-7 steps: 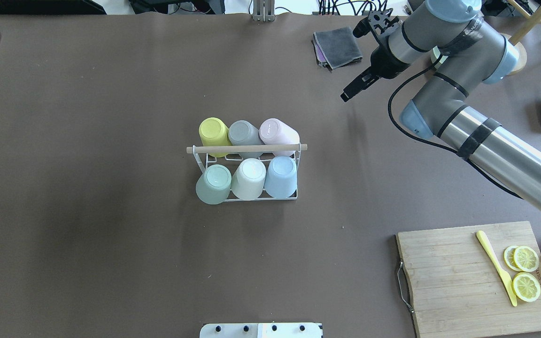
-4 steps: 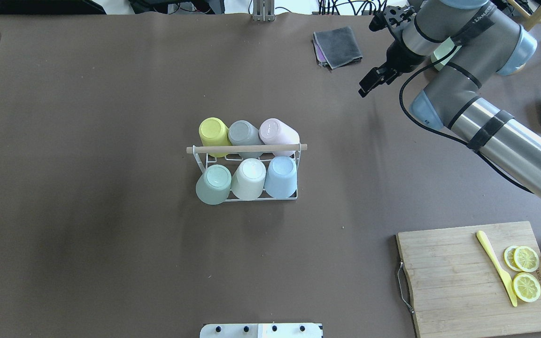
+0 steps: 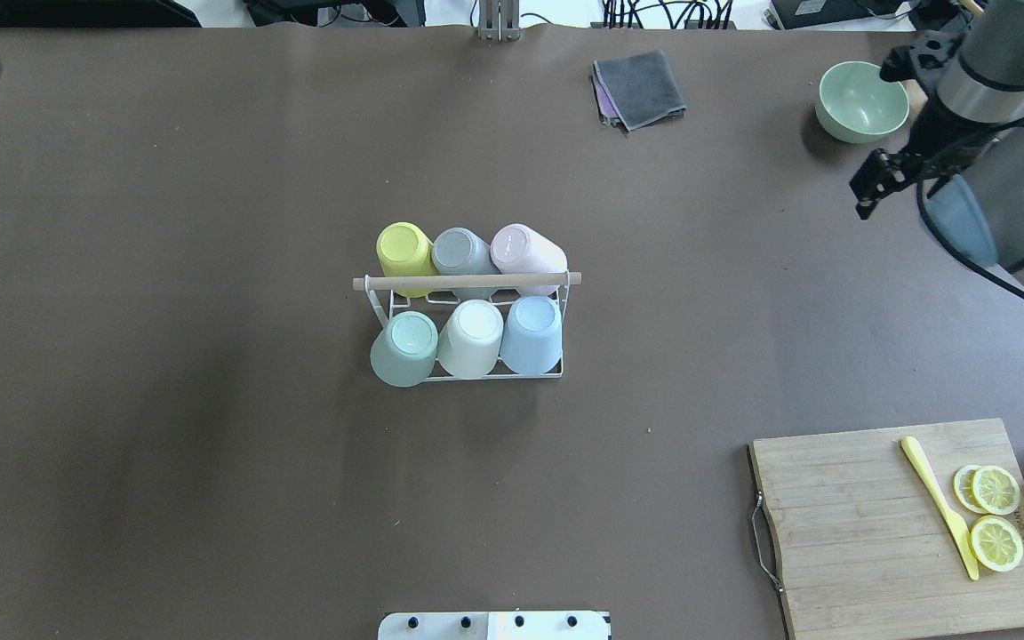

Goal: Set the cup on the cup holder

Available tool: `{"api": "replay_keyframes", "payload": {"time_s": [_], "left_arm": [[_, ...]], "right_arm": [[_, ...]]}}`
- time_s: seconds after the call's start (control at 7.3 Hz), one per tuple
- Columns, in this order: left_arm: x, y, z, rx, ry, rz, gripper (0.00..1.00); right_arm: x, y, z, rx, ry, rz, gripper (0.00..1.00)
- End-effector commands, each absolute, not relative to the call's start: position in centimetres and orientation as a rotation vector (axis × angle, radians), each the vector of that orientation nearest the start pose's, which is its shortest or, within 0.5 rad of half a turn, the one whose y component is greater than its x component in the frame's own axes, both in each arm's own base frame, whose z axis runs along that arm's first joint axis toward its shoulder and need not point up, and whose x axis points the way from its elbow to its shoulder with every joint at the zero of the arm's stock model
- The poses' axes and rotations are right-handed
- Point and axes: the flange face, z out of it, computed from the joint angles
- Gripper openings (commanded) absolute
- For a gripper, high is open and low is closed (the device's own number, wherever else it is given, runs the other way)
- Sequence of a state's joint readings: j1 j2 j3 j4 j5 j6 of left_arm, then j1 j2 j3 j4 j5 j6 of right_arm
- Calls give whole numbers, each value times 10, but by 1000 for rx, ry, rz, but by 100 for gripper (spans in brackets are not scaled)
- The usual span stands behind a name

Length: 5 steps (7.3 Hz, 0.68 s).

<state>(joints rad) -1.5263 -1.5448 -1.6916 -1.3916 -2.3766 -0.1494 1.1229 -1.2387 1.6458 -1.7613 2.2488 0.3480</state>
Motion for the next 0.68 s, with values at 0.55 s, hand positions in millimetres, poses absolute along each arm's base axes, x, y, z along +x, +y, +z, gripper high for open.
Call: {"api": "replay_keyframes", "payload": {"time_s": [0.55], "left_arm": [[-47,-406,690,32,780,16,98]], "right_arm": [[28,-452,630,-117,-695,-68,100]]}}
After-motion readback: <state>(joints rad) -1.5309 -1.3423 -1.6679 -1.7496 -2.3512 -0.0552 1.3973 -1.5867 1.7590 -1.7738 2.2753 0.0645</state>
